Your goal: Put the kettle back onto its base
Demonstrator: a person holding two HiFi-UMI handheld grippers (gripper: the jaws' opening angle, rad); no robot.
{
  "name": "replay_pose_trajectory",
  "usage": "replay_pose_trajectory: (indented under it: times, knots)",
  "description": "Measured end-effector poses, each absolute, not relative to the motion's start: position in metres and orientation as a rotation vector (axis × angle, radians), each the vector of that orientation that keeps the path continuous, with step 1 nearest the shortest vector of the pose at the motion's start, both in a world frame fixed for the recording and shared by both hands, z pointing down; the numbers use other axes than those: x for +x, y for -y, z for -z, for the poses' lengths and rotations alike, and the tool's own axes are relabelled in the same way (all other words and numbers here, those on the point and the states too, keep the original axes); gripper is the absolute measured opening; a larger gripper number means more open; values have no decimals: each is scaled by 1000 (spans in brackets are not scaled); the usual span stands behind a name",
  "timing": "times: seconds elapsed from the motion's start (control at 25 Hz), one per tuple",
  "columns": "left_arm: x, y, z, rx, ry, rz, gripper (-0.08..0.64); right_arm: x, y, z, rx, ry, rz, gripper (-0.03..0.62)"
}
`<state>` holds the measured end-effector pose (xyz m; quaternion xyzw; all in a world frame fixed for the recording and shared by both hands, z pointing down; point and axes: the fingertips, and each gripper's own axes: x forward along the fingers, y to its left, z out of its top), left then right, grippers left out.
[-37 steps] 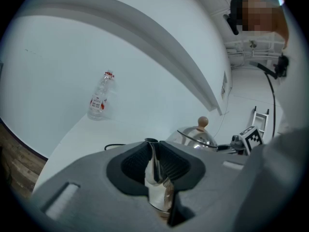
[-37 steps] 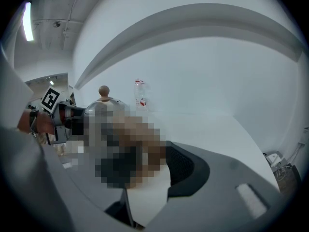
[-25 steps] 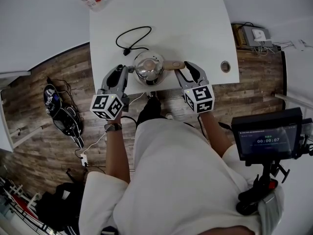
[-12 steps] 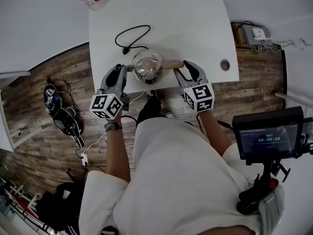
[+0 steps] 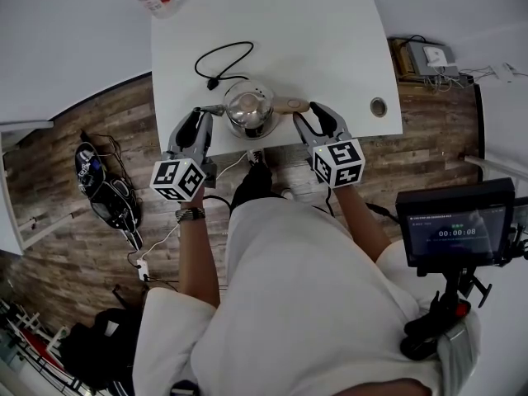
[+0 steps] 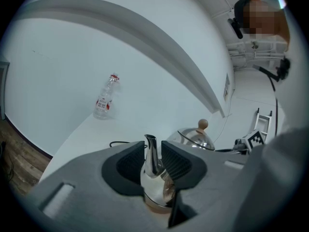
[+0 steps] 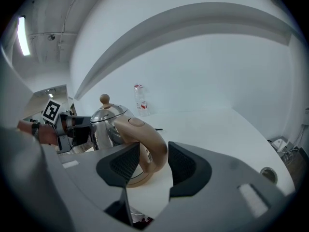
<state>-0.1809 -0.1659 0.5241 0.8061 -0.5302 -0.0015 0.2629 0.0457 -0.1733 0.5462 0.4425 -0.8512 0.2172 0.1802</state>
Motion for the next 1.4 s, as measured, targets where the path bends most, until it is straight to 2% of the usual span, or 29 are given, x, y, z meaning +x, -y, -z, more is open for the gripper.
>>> replay_pose_trajectory:
  times: [0.52,0.84,1.16,1.4]
  knots:
    - [-160,120,-497,2246,1495,-60,100,89,143,-508,1361,2437,-539,155]
    - [-157,102,-472,2285,1554,-144,98,90,132,-456,1371,2585,-497,89]
    - [-153,106,-425,2347,1634,-135,24,101,139,-388,1394,2702,-377,8]
    - [-140,114,-370,2455,1669,-75,6,106,145,-335,1392,2792,-261,3]
